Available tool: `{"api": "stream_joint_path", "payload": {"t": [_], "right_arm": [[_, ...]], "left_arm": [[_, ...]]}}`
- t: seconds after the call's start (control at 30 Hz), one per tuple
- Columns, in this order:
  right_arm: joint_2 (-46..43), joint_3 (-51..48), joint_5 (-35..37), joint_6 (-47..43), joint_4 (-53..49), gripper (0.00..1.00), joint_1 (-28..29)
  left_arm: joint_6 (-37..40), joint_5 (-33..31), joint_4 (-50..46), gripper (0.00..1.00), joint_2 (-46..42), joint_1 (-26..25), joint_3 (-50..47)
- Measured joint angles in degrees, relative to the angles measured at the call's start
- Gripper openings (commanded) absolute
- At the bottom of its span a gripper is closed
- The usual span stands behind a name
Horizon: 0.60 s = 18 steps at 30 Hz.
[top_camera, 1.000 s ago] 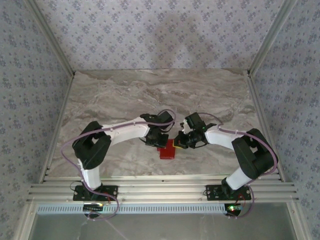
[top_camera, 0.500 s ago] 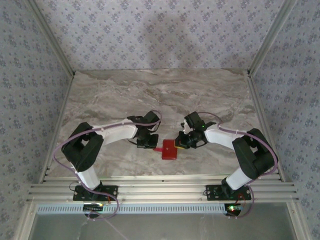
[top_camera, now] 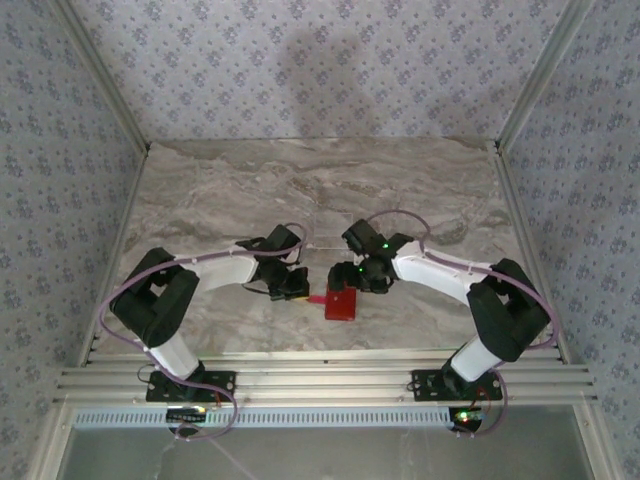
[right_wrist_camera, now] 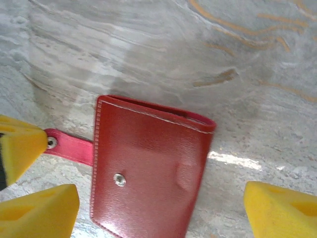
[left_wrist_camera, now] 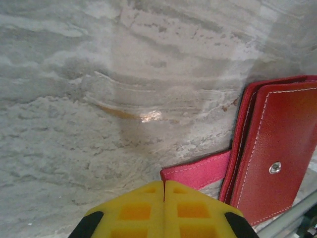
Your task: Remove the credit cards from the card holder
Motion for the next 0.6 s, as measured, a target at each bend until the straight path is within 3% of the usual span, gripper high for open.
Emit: {"api": "stream_joint_path", "payload": {"t": [0.23,0.6], "right_arm": [[6.7,7.2,7.0,2.9,-5.6,0.94,4.7],[13.5,10.3,12.2,6.7,-10.0,0.94,8.1]], "left_arm": [[-1.0,3.7,5.1,0.03,-0.1,0.6,-2.8],[-2.6,5.9,8.7,0.03,-0.5,1.6,-5.3]]}}
